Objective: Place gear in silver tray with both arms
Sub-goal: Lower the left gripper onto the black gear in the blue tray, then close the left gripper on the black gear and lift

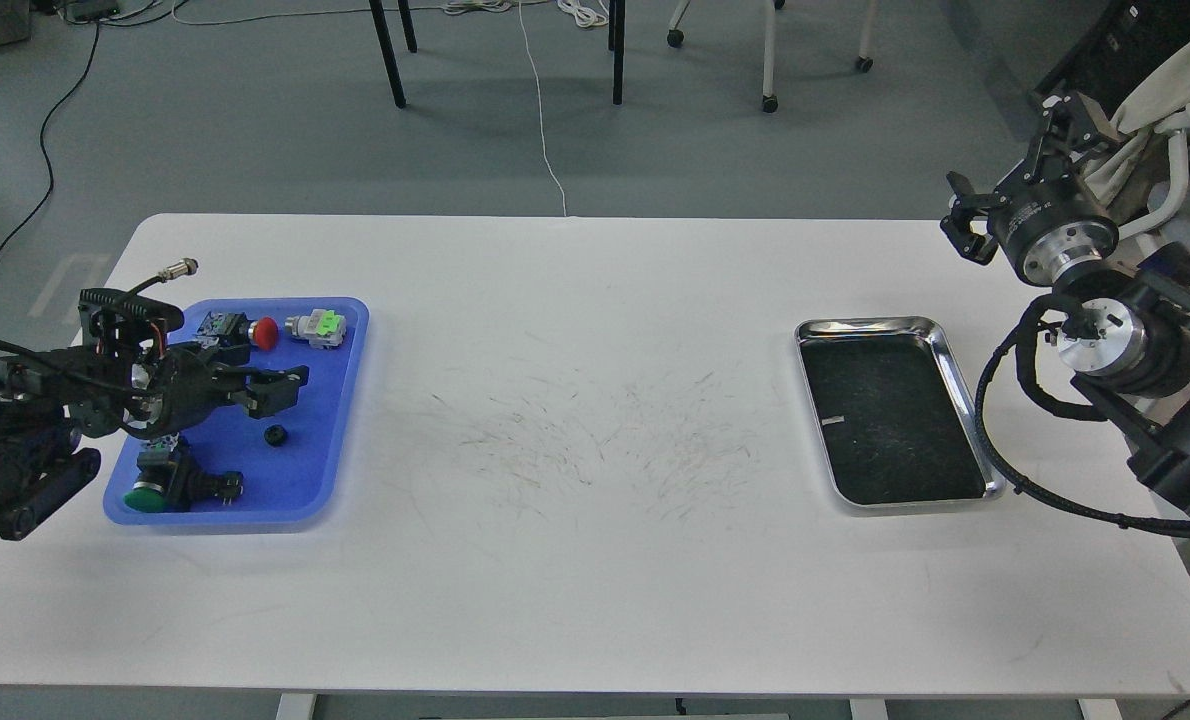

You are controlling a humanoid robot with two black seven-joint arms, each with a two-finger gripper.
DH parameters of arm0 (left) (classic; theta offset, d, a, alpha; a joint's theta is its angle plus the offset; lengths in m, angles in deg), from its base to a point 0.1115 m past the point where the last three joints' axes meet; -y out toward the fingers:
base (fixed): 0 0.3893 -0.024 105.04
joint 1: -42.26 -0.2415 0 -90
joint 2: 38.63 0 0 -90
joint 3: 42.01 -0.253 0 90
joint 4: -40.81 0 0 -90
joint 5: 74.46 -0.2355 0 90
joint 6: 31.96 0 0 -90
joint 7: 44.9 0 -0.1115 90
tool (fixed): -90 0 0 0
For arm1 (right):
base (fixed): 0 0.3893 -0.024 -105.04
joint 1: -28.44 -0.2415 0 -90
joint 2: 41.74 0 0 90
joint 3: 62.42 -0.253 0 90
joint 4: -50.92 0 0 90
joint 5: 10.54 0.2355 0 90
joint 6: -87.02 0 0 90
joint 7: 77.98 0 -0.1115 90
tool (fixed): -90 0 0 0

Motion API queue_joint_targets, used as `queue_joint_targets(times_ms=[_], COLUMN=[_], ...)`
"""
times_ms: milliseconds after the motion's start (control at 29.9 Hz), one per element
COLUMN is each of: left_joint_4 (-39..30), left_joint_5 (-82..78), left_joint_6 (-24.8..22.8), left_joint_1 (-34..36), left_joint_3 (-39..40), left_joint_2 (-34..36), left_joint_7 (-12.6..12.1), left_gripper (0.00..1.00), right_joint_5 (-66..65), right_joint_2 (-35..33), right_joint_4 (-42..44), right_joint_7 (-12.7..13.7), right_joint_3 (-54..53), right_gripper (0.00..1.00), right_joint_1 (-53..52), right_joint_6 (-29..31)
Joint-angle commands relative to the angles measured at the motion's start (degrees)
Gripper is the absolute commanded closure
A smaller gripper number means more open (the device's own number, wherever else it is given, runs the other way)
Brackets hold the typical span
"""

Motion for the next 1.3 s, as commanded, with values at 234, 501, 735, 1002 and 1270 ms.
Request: queue_joint_targets(times_ms=[234, 501, 735, 1002, 1270], left_joint_4=[5.67, 5.94, 5.58, 5.85, 5.94], left_joint_5=[1.33, 3.44, 3.71, 3.62, 3.27], left_joint_6=[4.15, 3.98, 3.89, 4.06, 4.15], left_joint_1=[0.10, 0.36, 0.01, -0.16, -0.60], left_joint_3=[-6.77, -6.86, -7.12, -7.30, -7.47], left_joint_2=[-2.11, -2.54, -2.63, -3.78, -3.95], left_joint_7=[0.00, 0.00, 0.00, 0.00, 0.00], left_gripper=[0.28, 0.28, 0.37, 0.49, 0.66], right_joint_5=[-0.07, -0.07, -0.07, -0.15, -0.15], right_joint_2=[0.09, 0.09, 0.09, 0.09, 0.09], right_joint_4=[-0.09, -0.01, -0.01, -0.01, -0.09], right_joint_7=[0.00, 0.00, 0.00, 0.00, 0.00], right_joint_3=[0.01, 0.19, 0.28, 0.37, 0.37], right_gripper=[0.01, 0.01, 0.01, 0.01, 0.01], right_joint_1=[0.09, 0.00, 0.09, 0.18, 0.44], right_joint_6=[0.00, 0.00, 0.00, 0.00, -0.09])
